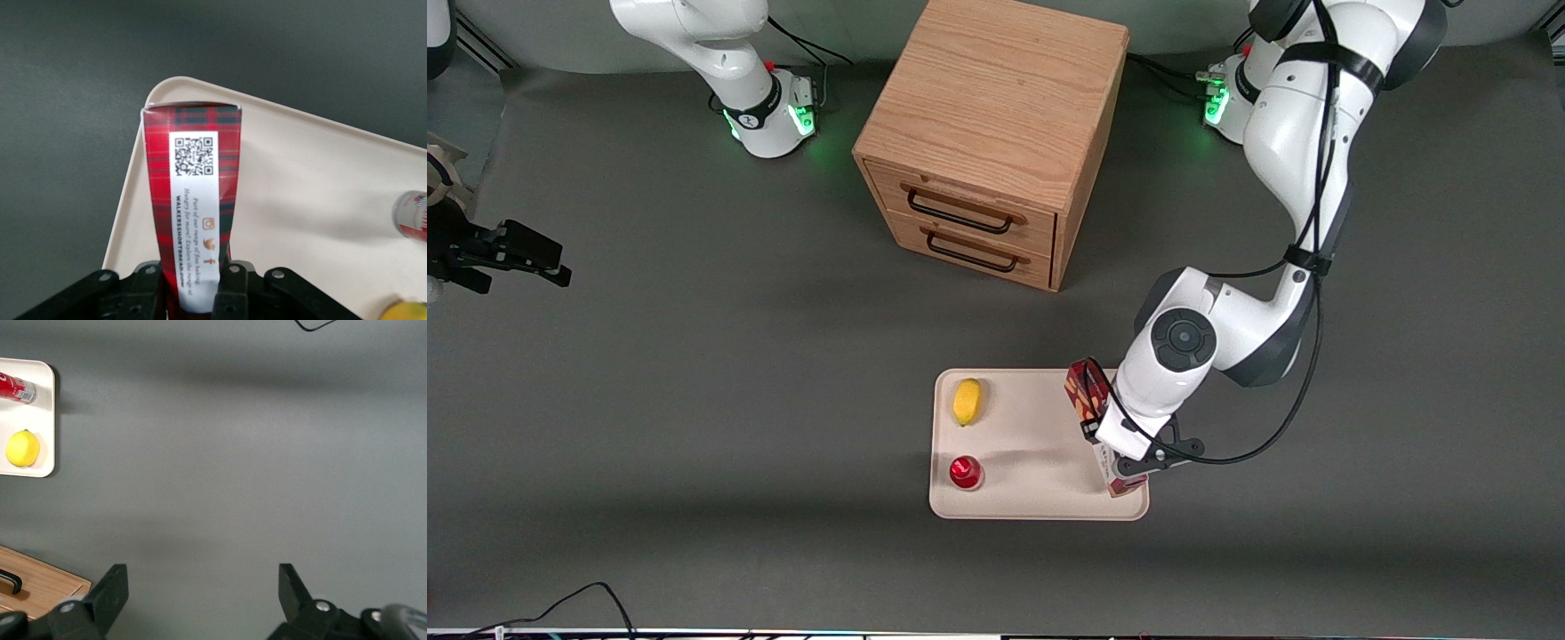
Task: Place red cookie box on tray
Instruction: 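Lower the box flat onto the tray and open the left gripper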
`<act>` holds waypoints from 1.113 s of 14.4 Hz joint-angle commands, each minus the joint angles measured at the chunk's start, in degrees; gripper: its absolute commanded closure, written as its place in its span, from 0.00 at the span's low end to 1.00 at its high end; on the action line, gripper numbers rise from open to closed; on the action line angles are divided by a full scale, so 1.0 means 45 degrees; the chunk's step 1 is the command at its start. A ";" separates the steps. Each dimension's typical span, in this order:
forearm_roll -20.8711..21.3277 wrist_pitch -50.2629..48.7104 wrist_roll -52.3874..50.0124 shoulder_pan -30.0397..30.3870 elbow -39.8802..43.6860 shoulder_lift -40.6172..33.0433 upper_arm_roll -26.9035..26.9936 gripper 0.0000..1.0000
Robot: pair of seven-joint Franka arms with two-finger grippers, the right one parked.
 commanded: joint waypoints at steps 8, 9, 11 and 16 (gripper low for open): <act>0.0171 0.1734 0.0063 -0.0084 -0.0823 0.0386 0.0315 0.12; 0.0152 0.1715 0.0044 -0.0084 -0.0804 0.0386 0.0315 0.00; 0.0093 0.1657 -0.0073 -0.0065 -0.0726 0.0386 0.0315 0.00; -0.0763 0.0178 -0.0308 -0.0065 -0.0336 -0.0002 0.0237 0.00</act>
